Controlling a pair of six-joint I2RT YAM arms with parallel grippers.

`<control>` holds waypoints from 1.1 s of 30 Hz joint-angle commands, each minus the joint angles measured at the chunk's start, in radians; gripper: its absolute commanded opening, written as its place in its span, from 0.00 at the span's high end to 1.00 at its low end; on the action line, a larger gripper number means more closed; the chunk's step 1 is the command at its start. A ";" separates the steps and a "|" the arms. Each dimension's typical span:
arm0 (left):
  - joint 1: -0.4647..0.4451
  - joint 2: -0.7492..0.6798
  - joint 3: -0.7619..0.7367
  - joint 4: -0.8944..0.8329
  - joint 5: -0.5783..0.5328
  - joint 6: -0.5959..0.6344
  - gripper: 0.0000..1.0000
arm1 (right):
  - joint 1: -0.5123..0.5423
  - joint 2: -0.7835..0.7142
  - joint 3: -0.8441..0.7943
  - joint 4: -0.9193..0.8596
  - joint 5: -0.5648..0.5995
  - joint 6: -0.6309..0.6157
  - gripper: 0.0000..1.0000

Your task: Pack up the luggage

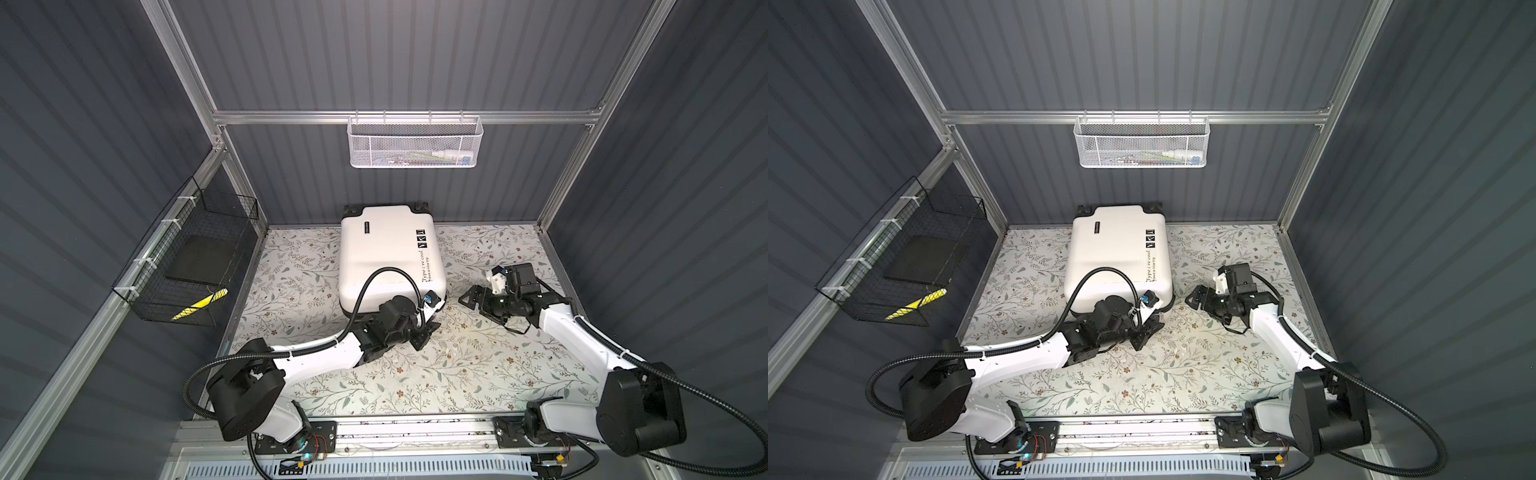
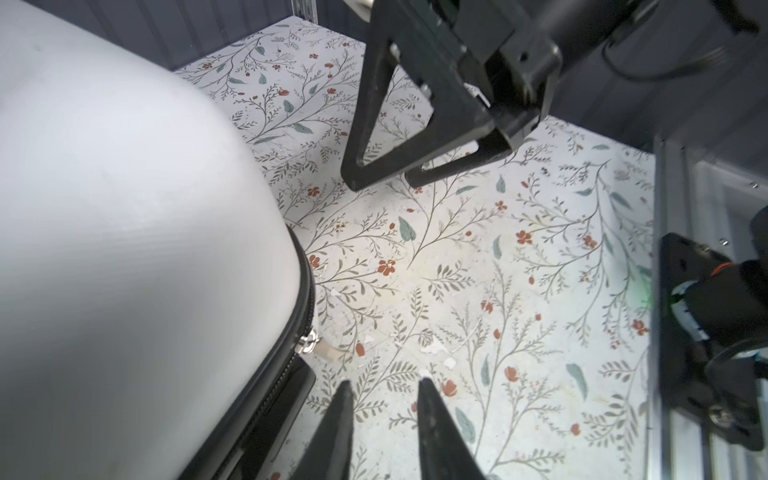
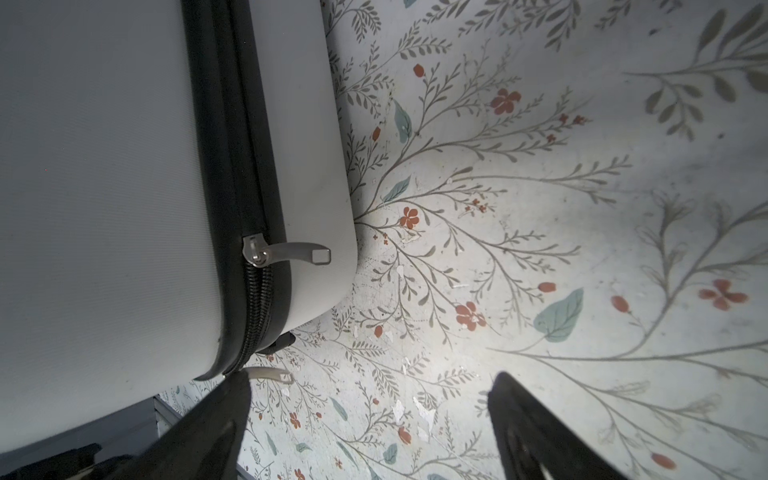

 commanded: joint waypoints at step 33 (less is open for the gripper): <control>0.103 -0.348 0.222 -0.505 -0.899 -0.209 0.00 | -0.083 -0.105 0.062 -0.161 0.296 0.022 0.01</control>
